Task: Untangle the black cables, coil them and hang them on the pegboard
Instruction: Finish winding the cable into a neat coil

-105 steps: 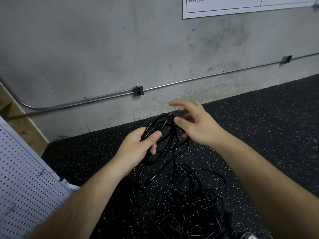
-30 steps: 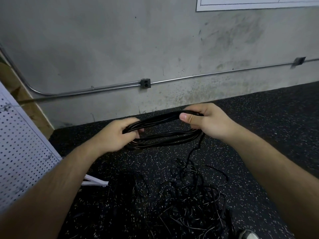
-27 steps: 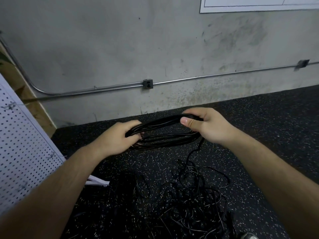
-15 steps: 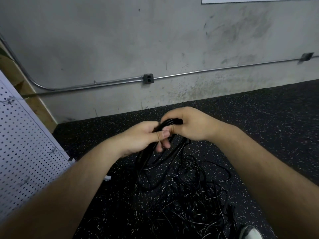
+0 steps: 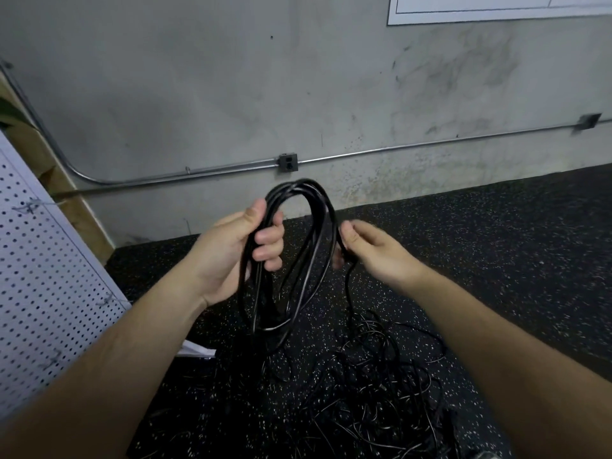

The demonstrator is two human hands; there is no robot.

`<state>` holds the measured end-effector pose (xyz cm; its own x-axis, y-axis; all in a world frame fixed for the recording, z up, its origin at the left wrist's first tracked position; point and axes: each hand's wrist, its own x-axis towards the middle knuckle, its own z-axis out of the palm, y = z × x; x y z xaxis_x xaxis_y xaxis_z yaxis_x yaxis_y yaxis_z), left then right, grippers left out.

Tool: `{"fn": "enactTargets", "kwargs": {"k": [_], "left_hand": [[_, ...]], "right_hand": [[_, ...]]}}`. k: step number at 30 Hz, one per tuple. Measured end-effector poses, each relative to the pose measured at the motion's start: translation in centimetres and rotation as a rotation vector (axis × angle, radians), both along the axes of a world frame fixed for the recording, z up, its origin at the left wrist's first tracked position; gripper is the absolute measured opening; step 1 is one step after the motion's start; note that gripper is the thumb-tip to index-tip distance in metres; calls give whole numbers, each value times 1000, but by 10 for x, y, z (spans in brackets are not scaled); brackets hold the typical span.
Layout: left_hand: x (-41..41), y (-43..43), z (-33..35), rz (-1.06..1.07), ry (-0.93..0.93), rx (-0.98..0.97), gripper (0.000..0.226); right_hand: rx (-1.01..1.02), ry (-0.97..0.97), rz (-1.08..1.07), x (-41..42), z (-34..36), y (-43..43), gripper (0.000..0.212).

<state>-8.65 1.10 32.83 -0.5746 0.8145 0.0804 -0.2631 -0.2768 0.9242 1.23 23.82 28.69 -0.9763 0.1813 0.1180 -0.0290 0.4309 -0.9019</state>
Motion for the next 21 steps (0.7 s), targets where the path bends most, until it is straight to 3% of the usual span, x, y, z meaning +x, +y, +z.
{"fn": "enactTargets", "kwargs": {"k": [11,17,21], "left_hand": [[-22,-19,25,474,35,262,33],[-32,-19,9,614,232,19,28],[-30,-14,4,648,361,-126,28]], "right_hand": [[27,-328,65,-6,-74,-33,45],[539,-271,109,5,-45,-58,24],[906,-233,157,22,-3,-68,23]]}}
